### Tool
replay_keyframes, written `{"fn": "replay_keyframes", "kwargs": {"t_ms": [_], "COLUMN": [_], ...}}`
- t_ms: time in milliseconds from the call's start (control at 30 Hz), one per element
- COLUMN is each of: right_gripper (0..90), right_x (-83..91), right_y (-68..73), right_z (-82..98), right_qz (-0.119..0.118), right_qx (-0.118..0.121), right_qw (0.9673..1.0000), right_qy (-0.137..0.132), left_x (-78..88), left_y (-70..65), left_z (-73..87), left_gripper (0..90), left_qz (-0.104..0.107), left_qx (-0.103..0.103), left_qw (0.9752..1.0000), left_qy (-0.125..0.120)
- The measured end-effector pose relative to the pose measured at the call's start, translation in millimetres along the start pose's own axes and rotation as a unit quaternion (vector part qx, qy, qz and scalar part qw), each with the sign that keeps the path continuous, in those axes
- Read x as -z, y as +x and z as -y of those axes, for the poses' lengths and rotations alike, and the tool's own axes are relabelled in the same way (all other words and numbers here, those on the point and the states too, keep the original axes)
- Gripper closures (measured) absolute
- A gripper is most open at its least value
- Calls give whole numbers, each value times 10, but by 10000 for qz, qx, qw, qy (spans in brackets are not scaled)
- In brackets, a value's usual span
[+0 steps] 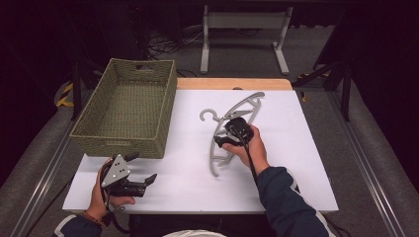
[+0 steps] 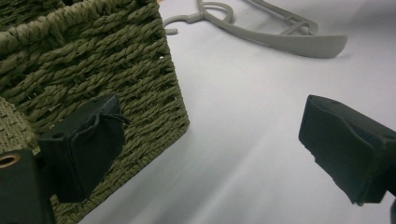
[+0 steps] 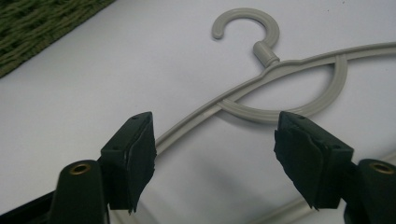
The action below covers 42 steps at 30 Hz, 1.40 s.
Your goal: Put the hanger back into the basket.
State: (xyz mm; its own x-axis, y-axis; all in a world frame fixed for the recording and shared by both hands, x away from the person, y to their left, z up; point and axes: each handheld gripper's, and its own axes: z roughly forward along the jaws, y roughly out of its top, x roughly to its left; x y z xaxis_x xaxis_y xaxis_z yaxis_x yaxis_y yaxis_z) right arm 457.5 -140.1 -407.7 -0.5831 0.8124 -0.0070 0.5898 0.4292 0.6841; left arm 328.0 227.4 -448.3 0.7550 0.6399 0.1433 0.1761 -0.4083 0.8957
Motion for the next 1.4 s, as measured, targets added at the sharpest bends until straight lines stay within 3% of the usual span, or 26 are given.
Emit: {"fn": "replay_keyframes", "kwargs": {"t_ms": [33, 67, 233, 400, 533, 633, 700, 800, 867, 1033, 1200, 1233, 1267, 1333, 1367, 1400], "right_gripper": [300, 308, 333, 346, 387, 419, 403, 509, 526, 594, 631, 663, 850, 735, 735, 606], "right_x": [-61, -138, -314, -529, -577, -692, -734, -731, -712, -688, -654, -645, -593, -579, -579, -554], "right_y": [-11, -47, -141, -210, -208, -151, -106, -117, -165, -178, -230, -239, -243, -192, -192, -112], "right_z": [-29, -71, -167, -253, -311, -350, -373, -382, -369, -376, -362, -358, -376, -392, -392, -392], "right_qz": [62, 27, 52, 283, 314, 250, 384, 500, 389, 294, 28, -22, -166, -221, -221, -172], "right_qx": [-68, -292, -616, -853, -882, -808, -736, -728, -876, -834, -1002, -1015, -981, -757, -757, -717], "right_qw": [9999, 9995, 9977, 9939, 9930, 9915, 9912, 9902, 9901, 9910, 9899, 9899, 9914, 9917, 9917, 9919], "right_qy": [53, 119, 279, 638, 721, 990, 1036, 1080, 1026, 1003, 1006, 994, 849, 1020, 1020, 1037], "left_x": [-2, -6, -11, -12, -12, -13, -6, -7, -8, -21, -22, -22, -22, -21, -21, -22], "left_y": [-4, -6, -9, -11, -8, -13, -8, -10, -15, -19, -24, -24, -24, -24, -24, -22], "left_z": [2, 4, 8, 9, 11, 15, 14, 14, 12, 11, 10, 10, 11, 11, 11, 11], "left_gripper": [78, 78, 80, 81, 83, 85, 84, 86, 87, 87, 87, 87, 87, 87, 88, 88], "left_qz": [26, 33, 54, 109, 152, 203, 186, 193, 207, 228, 242, 248, 251, 259, 259, 254], "left_qx": [17, -7, -28, -54, -73, -38, -70, -79, -96, -89, -100, -95, -100, -104, -104, -94], "left_qw": [10000, 10000, 10000, 9999, 9998, 9997, 9998, 9997, 9997, 9996, 9995, 9995, 9995, 9994, 9994, 9995], "left_qy": [14, 52, 62, 75, 93, 112, 102, 111, 123, 147, 156, 170, 180, 179, 179, 184]}}
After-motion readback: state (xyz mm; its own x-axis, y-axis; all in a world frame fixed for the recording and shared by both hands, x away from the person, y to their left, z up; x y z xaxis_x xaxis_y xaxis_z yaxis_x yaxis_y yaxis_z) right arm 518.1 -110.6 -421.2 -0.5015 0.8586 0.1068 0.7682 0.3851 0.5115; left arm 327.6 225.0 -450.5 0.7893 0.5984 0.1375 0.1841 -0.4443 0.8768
